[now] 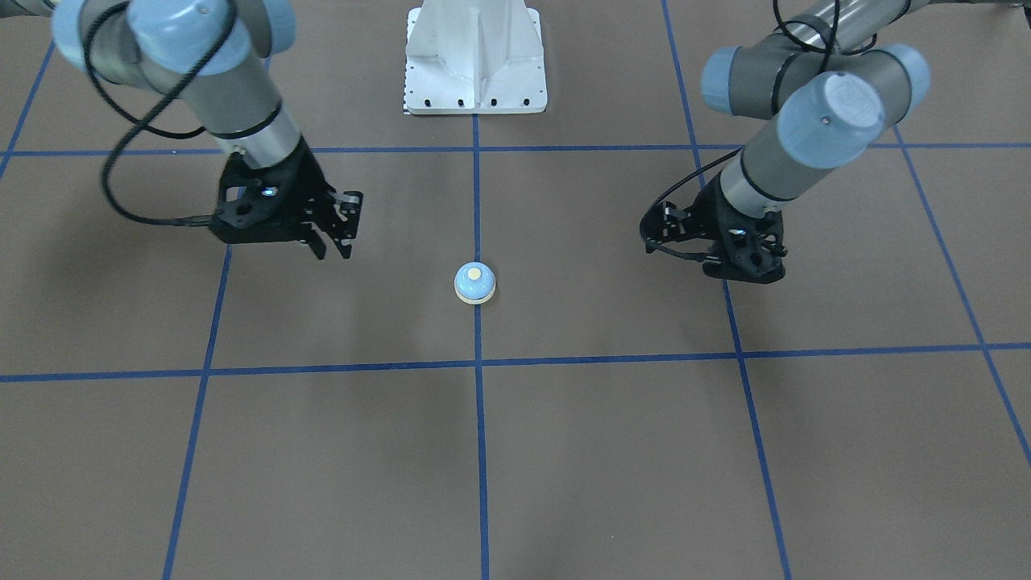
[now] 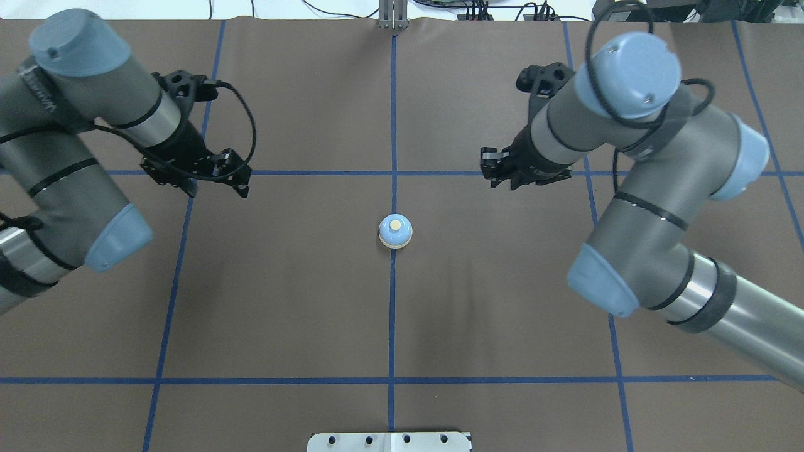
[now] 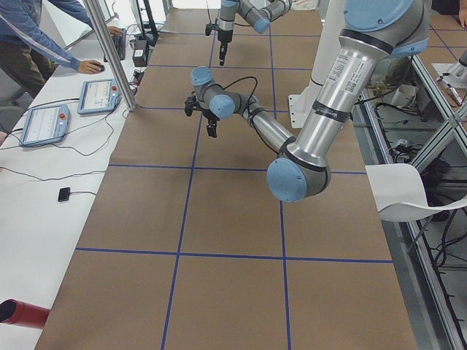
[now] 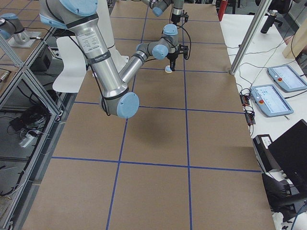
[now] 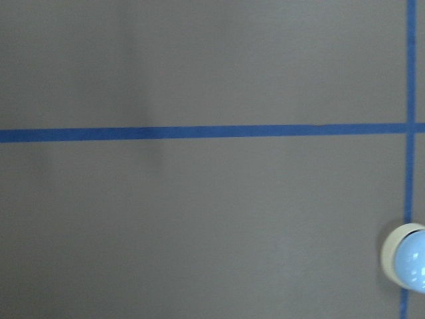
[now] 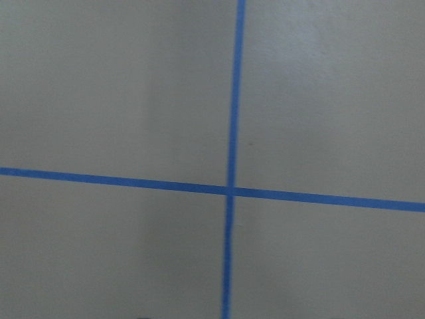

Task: Place and press bell with both arms
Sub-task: 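Lift the left gripper away while the right gripper moves above the bell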

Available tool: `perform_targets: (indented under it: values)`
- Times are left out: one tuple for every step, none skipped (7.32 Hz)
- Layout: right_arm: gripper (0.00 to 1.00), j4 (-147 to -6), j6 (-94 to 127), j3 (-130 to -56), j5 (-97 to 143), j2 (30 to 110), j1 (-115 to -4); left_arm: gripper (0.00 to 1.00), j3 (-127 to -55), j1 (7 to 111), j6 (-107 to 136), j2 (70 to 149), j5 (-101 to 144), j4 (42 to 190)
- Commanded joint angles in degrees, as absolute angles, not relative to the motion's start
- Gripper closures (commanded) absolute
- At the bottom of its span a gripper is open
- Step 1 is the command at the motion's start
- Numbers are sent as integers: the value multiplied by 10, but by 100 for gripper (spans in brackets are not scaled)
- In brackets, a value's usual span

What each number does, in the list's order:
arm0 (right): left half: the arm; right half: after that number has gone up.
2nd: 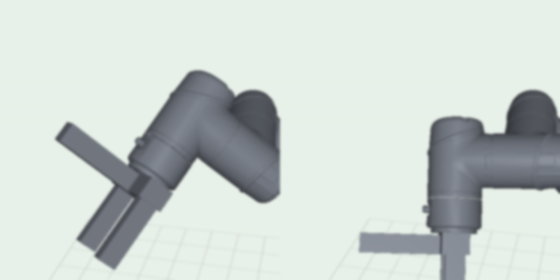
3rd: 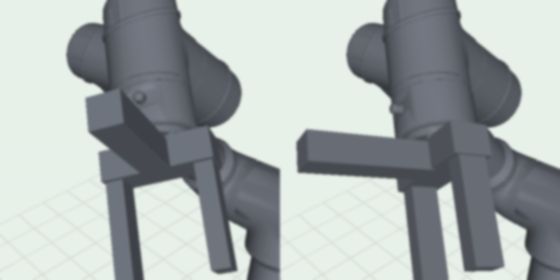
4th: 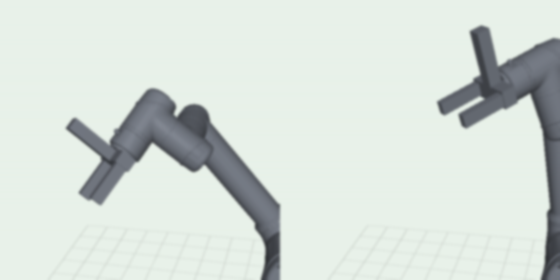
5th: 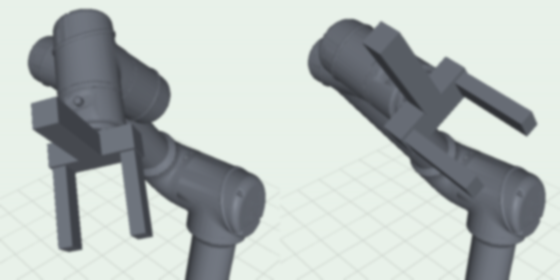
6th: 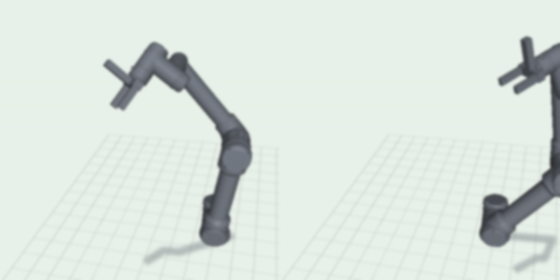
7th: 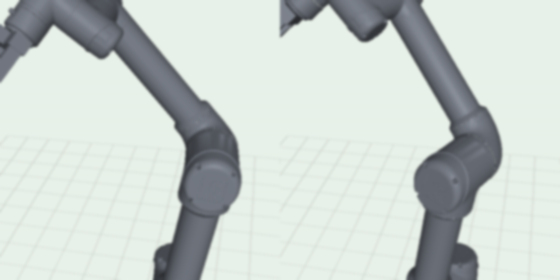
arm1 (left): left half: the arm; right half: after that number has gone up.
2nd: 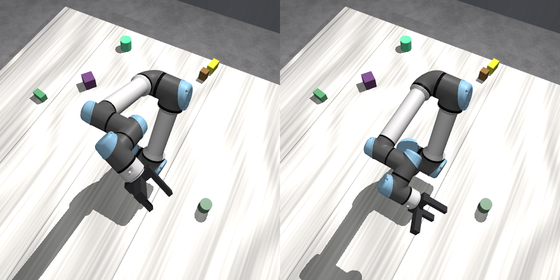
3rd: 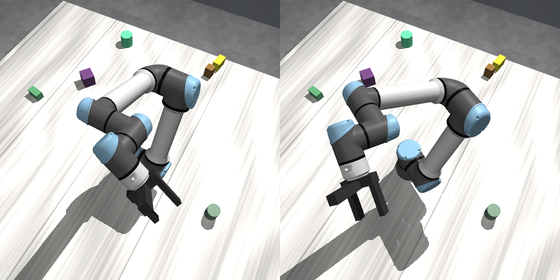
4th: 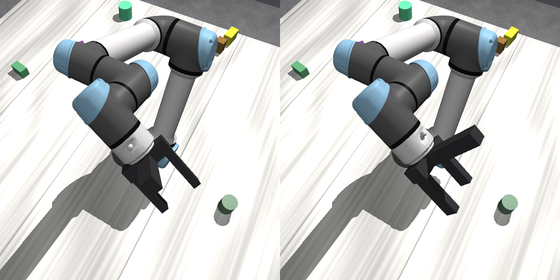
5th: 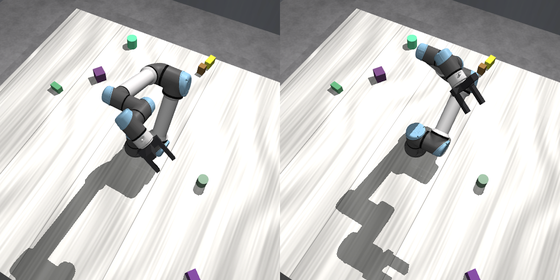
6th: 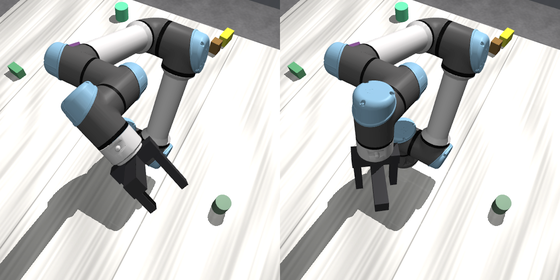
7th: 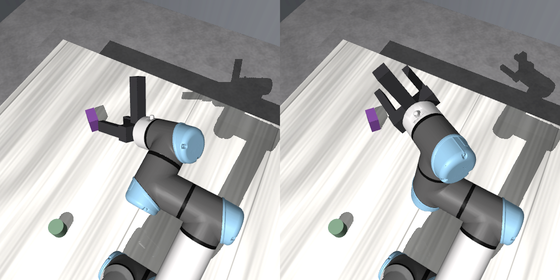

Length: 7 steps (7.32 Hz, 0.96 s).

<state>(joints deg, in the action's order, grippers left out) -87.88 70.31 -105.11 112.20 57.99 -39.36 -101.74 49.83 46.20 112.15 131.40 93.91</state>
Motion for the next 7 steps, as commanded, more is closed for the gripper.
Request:
perform_targets:
  values:
    - [100, -879, 799, -929, 1103, 455, -352, 1, -1048, 515, 411, 1064, 1313, 940]
    - [100, -876, 801, -876, 1101, 414, -345, 1, -1048, 516, 411, 1064, 1312, 940]
    - [100, -875, 807, -866, 1101, 410, -338, 1, -1049, 516, 411, 1063, 1310, 940]
    - [100, -875, 809, -852, 1101, 410, -336, 1, -1049, 515, 411, 1063, 1310, 940]
    - [100, -875, 808, -846, 1101, 413, -328, 1, -1049, 515, 411, 1063, 1310, 940]
    - [100, -868, 807, -827, 1097, 411, -323, 1, -1049, 515, 411, 1063, 1310, 940]
    - [100, -834, 809, -804, 1095, 411, -318, 1, -1049, 514, 412, 1063, 1310, 940]
